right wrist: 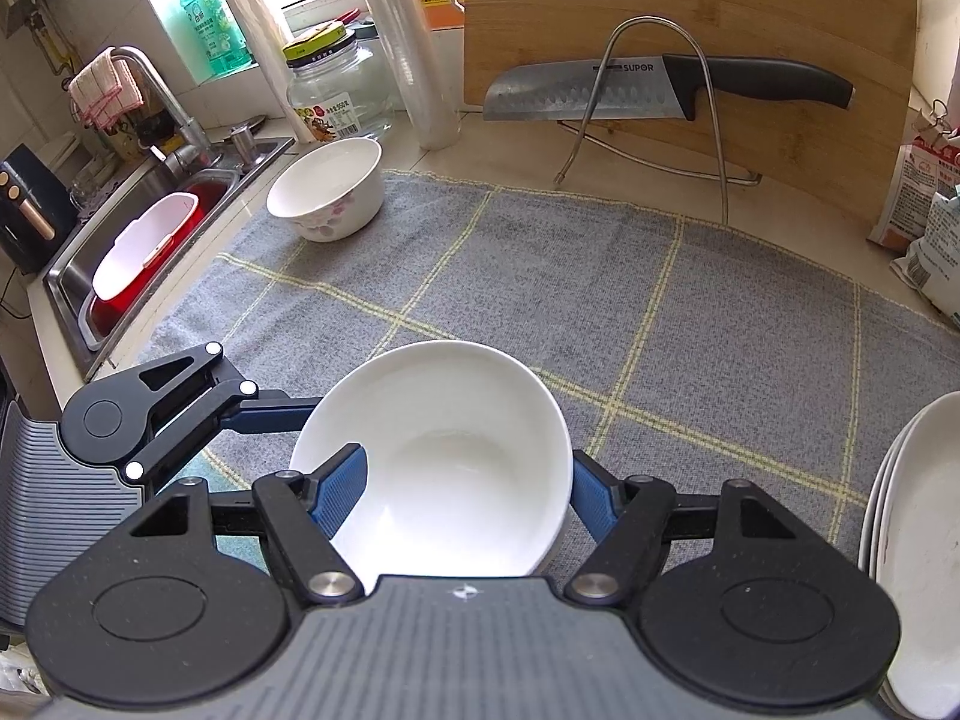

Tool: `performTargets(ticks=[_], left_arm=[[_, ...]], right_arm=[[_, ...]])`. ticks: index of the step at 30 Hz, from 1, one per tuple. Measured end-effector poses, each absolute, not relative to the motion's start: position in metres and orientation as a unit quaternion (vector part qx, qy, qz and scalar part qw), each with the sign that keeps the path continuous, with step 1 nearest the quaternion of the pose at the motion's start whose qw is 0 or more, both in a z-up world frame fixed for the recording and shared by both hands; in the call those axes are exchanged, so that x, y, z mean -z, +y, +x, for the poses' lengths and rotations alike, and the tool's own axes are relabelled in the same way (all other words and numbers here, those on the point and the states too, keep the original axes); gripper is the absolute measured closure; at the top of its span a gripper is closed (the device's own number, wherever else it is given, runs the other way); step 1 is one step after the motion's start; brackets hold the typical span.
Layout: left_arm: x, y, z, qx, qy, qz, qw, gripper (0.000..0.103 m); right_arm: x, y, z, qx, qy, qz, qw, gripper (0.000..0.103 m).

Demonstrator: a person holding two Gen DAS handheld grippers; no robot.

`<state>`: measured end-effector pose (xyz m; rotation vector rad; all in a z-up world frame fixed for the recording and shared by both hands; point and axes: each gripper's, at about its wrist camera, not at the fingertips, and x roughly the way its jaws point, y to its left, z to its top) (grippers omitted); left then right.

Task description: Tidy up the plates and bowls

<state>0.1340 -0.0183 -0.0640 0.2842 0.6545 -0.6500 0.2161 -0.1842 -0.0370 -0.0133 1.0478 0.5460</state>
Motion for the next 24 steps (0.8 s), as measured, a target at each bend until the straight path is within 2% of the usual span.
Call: performTargets(ticks=[24], left_arm=[[0.066, -0.0217, 0.1373, 0.312, 0.324, 0.139, 0.882, 0.012]], right_arm=[[0.0374, -0.1871, 0.2179, -0.255, 0.494, -0.003, 0.831, 0.026]])
